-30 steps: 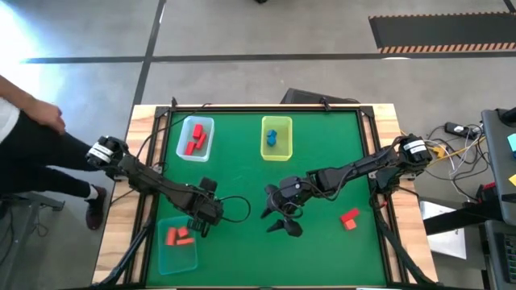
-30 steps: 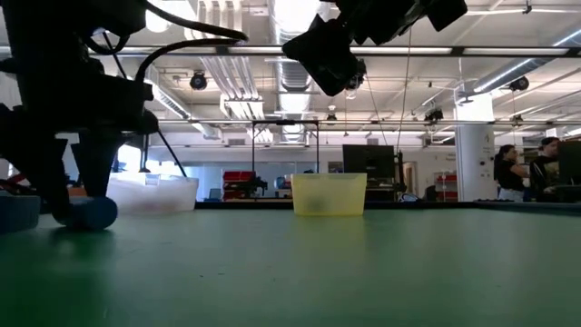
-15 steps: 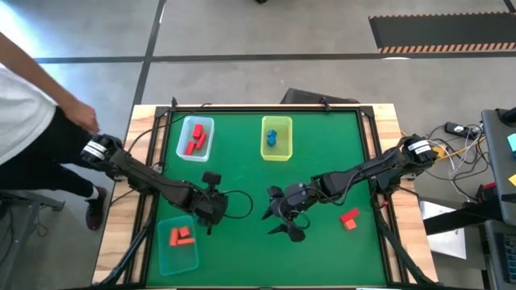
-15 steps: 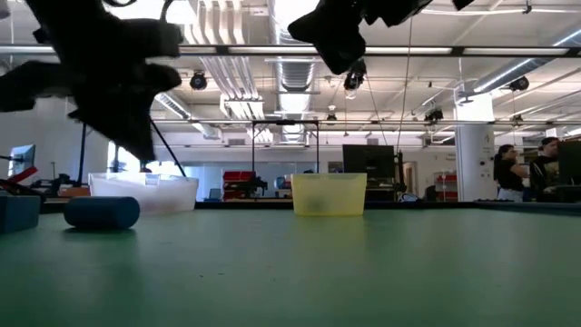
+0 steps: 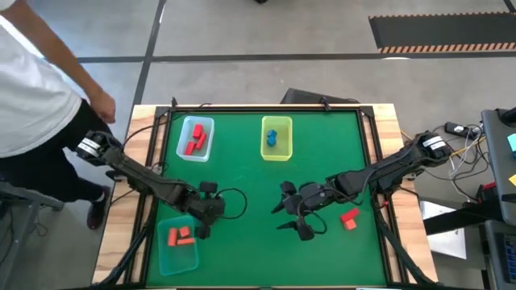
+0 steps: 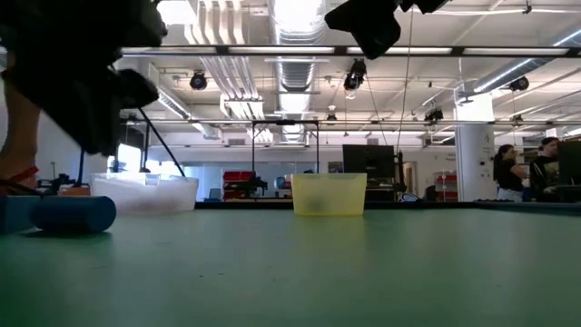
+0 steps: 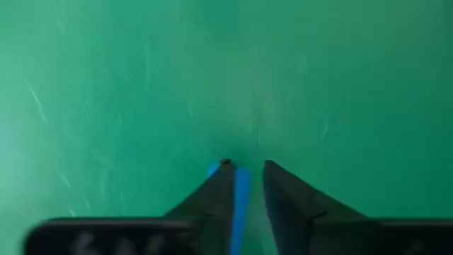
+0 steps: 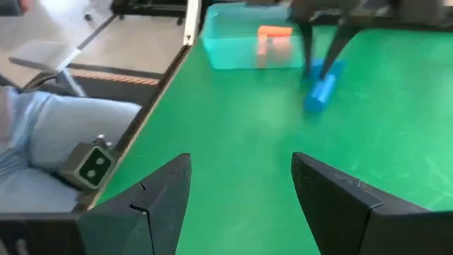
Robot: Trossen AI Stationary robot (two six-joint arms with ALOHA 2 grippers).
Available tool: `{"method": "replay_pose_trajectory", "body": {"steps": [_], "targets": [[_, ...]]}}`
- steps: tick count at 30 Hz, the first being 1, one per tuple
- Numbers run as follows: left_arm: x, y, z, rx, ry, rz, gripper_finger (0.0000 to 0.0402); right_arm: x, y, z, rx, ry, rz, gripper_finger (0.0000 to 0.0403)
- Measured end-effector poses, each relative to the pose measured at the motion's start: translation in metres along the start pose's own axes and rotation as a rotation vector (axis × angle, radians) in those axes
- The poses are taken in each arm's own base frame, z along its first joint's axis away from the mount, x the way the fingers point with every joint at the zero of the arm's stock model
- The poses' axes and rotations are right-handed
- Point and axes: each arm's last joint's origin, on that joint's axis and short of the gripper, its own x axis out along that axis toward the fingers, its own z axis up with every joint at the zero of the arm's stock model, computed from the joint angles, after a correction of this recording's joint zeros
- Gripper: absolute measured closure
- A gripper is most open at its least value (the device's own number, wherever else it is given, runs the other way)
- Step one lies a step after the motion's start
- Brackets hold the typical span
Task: Sort & place blocks by color
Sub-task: Put the blue block into the yellow bin
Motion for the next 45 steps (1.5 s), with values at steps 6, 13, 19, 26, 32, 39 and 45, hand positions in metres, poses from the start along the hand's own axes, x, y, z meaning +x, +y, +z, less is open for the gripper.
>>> {"method": "replay_pose_trajectory", "body": {"steps": [6,13,19,26,32,39,45], "targets": [[0.014,-0.002,-0.009,-0.040,0.098,-0.007,0.0231,-0.005,-0.001,-0.005,-0.002,-0.037,-0.019,0.0172],[0.038,-0.006,-0.014,-0.009,0.207,-0.040,0.0166,-0.003,-0.001,-0.007,-0.002,-0.024,-0.029,0.0172],[0.051,-0.008,-0.018,-0.001,0.264,-0.041,0.0165,-0.002,-0.002,-0.008,-0.003,-0.021,-0.030,0.0172],[0.054,-0.007,-0.017,0.053,0.253,0.008,0.0229,-0.002,-0.002,-0.008,-0.005,-0.020,-0.031,0.0172],[0.053,-0.005,-0.016,0.087,0.231,0.046,0.0285,-0.009,-0.001,-0.004,-0.001,-0.036,-0.030,0.0172],[0.040,-0.002,-0.001,0.096,0.003,0.201,0.0285,-0.010,-0.001,-0.001,-0.089,-0.116,-0.128,0.0172],[0.021,-0.008,0.032,0.147,-0.372,0.238,0.0285,0.000,-0.005,-0.014,-0.146,-0.277,-0.175,0.0172]]}}
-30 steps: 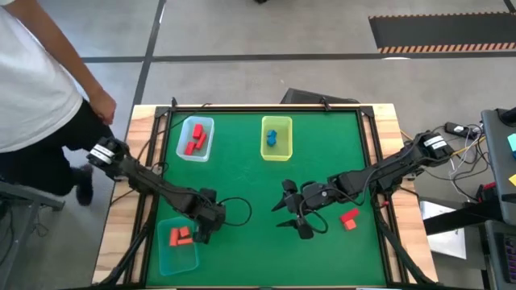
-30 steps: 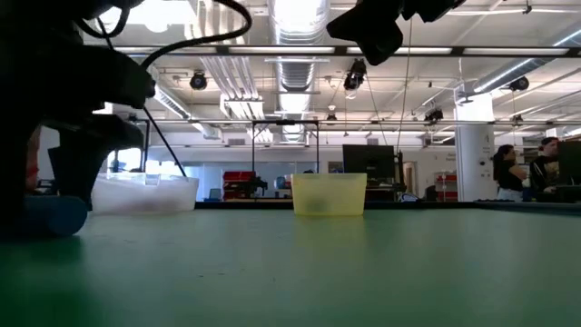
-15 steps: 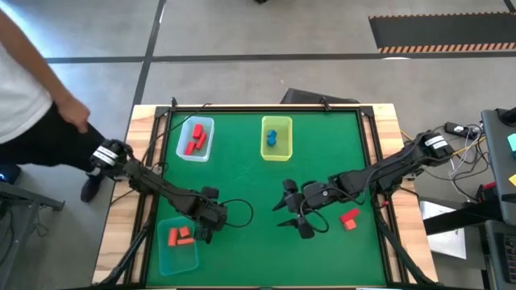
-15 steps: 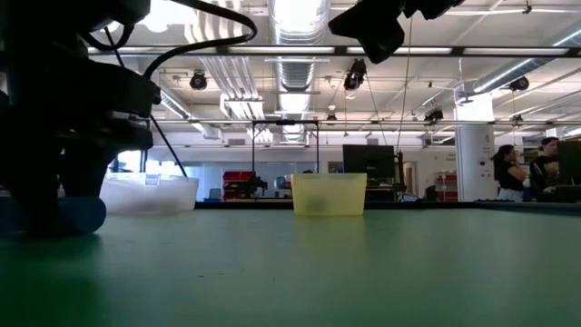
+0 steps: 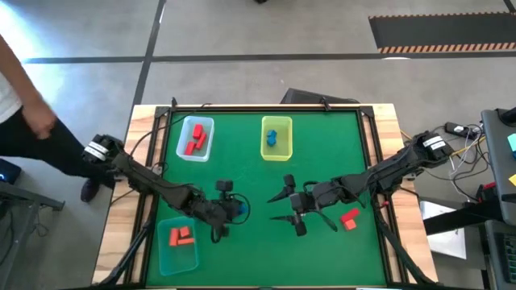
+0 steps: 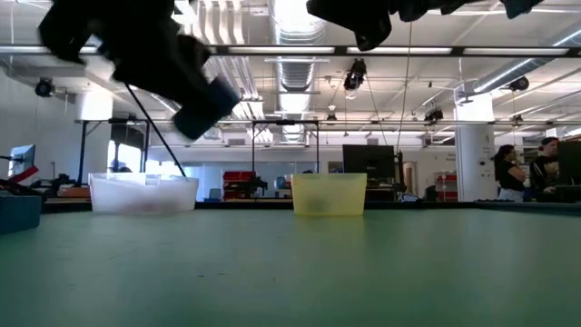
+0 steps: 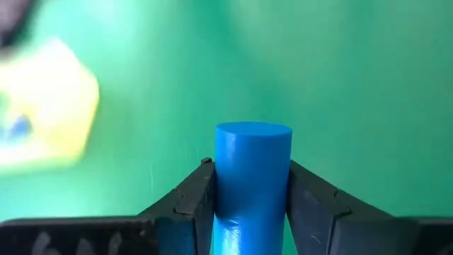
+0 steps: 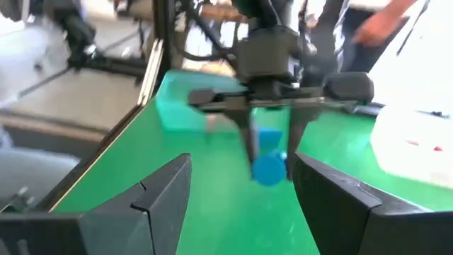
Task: Sort & place blocks by color
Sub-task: Put the blue block into the yellow bin
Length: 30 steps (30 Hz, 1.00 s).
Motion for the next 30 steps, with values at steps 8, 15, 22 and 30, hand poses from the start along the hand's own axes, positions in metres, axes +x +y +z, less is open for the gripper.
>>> {"method": "replay_pose_trajectory", "body": {"steps": [8,15,22,30], "targets": [[0.001,-0.005,0.035,0.019,-0.361,-0.007,0.0285,0.013,0.001,-0.017,-0.054,-0.234,-0.060,0.0172],[0.004,-0.005,0.046,-0.025,-0.489,0.006,0.0285,0.030,0.004,-0.026,-0.100,-0.323,-0.066,0.0172],[0.003,-0.005,0.049,-0.049,-0.529,0.014,0.0285,0.033,0.004,-0.025,-0.108,-0.334,-0.069,0.0172],[0.003,-0.002,0.052,-0.066,-0.550,0.021,0.0285,0.032,0.004,-0.024,-0.120,-0.346,-0.072,0.0213]]}}
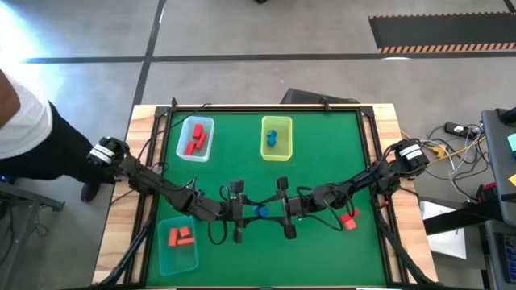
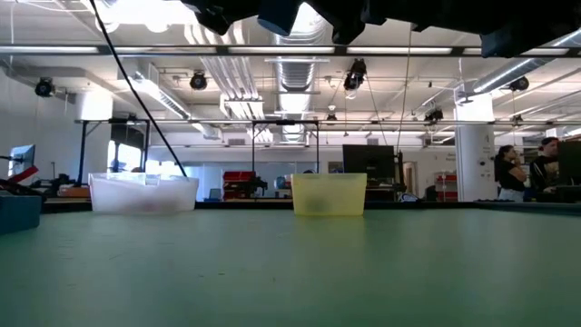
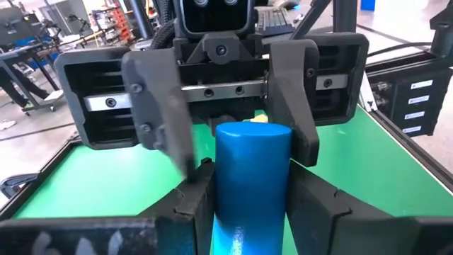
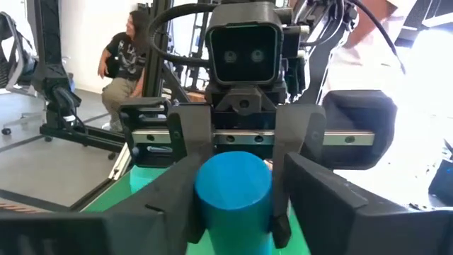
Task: Sort & place blocks by color
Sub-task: Put the blue block into the yellow bin
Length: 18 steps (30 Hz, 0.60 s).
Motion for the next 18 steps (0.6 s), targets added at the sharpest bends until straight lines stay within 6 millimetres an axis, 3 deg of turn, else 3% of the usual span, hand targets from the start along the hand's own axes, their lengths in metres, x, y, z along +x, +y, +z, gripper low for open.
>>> {"method": "replay_pose_trajectory", "body": {"steps": [4,7,13,18], "targets": [[0.0001,0.0004,0.0007,-0.011,-0.008,0.001,0.0285,0.0000,0.0003,0.0000,-0.006,0.000,0.002,0.0278],[0.0005,0.0013,0.0017,-0.016,-0.019,0.005,0.0266,-0.0001,0.0001,0.0007,-0.012,-0.004,0.001,0.0281],[0.0006,0.0010,-0.0011,0.006,0.007,-0.002,0.0169,0.0001,-0.0013,-0.0002,-0.006,0.004,-0.005,0.0281],[-0.0015,0.0027,-0.0057,0.020,0.073,0.018,0.0145,-0.0007,-0.0015,-0.0008,0.024,0.039,0.005,0.0281]]}}
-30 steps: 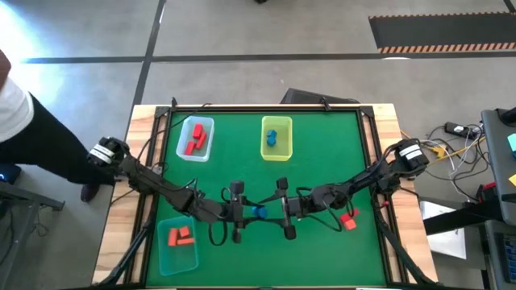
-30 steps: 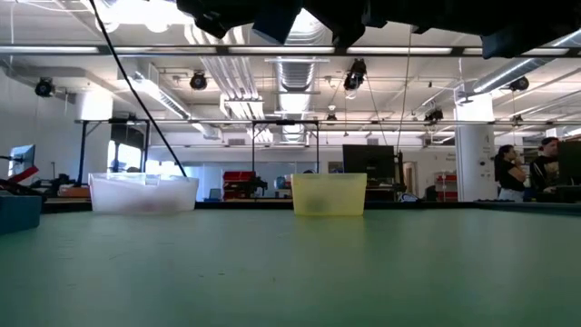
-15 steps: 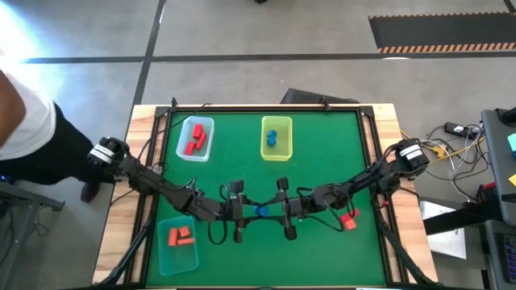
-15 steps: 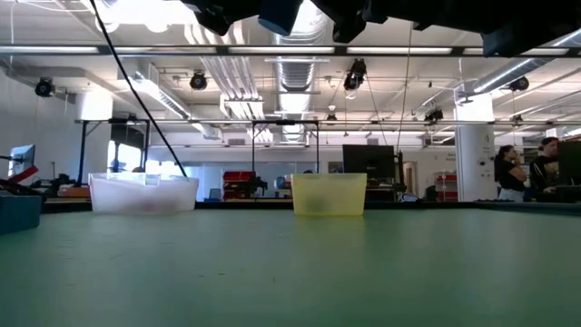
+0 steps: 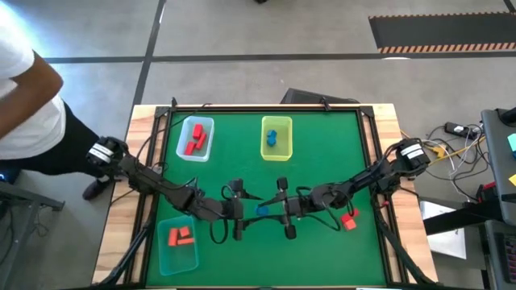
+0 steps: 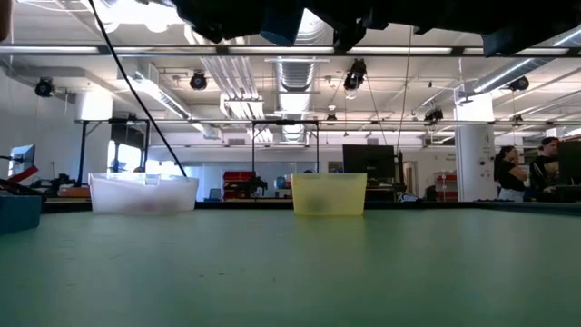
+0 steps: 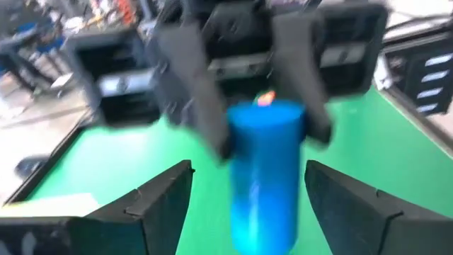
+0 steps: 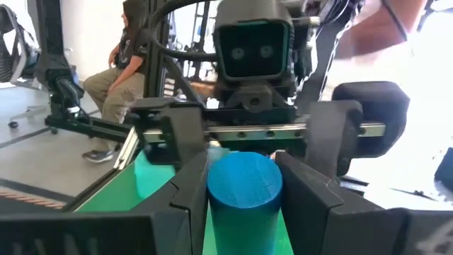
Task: Sort & place blocks by color
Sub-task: Put the blue block into the yellow bin
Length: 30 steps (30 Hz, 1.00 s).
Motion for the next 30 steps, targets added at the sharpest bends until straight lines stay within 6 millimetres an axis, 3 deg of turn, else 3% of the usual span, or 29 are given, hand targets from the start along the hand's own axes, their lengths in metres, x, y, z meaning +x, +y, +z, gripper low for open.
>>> {"method": "replay_pose_trajectory", "body": {"steps": [4,8,14,19,22,26,30], "targets": [[-0.008,0.007,-0.008,-0.003,0.135,0.110,0.0143,-0.005,-0.006,0.005,0.030,0.094,-0.036,0.0281],[-0.020,0.018,-0.015,-0.036,0.239,0.283,0.0142,-0.016,-0.027,0.007,0.014,0.287,-0.244,0.0281],[-0.030,0.024,-0.020,-0.154,0.263,0.382,0.0142,-0.033,-0.089,-0.010,0.000,0.510,-0.731,0.0281],[-0.031,0.024,-0.028,-0.222,0.266,0.395,0.0141,-0.040,-0.146,-0.035,0.098,0.532,-0.873,0.0281],[-0.032,0.024,-0.034,-0.276,0.267,0.406,0.0141,-0.048,-0.169,-0.048,0.199,0.530,-0.949,0.0281],[-0.034,0.024,-0.041,-0.346,0.267,0.420,0.0141,-0.052,-0.180,-0.058,0.264,0.527,-1.004,0.0226],[-0.034,0.024,-0.041,-0.380,0.261,0.424,0.0141,-0.052,-0.179,-0.056,0.266,0.519,-1.001,0.0171]]}}
